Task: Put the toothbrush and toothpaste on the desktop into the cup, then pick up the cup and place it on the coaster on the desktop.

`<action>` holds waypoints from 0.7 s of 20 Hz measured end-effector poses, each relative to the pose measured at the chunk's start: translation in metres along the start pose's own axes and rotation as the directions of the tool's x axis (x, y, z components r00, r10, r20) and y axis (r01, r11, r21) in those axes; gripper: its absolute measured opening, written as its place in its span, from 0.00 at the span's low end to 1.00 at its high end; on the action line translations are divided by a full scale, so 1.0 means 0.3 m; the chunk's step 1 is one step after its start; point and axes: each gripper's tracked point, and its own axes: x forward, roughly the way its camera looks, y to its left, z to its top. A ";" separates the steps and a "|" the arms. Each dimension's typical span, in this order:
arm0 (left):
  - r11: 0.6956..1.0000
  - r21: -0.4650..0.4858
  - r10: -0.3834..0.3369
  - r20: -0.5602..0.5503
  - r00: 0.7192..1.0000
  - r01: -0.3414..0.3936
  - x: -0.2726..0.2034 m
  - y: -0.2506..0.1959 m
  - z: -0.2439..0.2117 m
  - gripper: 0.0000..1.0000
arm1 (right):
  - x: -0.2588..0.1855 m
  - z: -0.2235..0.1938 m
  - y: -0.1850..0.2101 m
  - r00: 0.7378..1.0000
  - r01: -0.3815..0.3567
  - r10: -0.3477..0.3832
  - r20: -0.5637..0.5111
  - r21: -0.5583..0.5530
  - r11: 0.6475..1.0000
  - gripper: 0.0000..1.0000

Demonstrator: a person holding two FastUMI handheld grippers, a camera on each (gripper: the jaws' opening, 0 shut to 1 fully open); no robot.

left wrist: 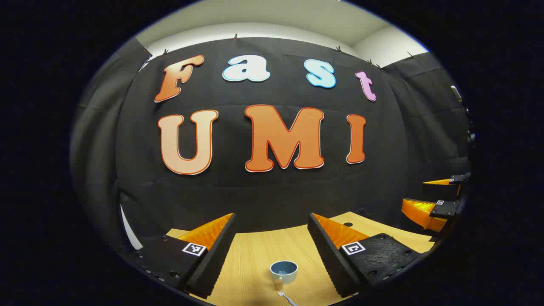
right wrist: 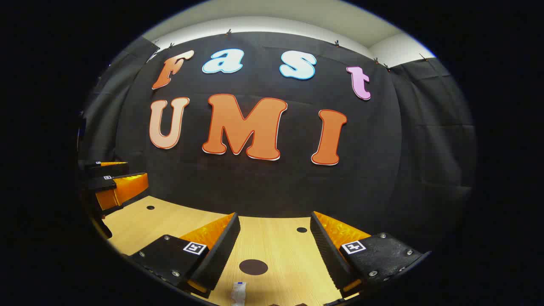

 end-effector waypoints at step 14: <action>0.997 0.013 0.080 0.008 0.997 -0.080 0.032 -0.050 0.006 0.99 | 0.138 0.007 -0.008 0.991 -0.133 0.133 0.003 -0.003 0.991 0.99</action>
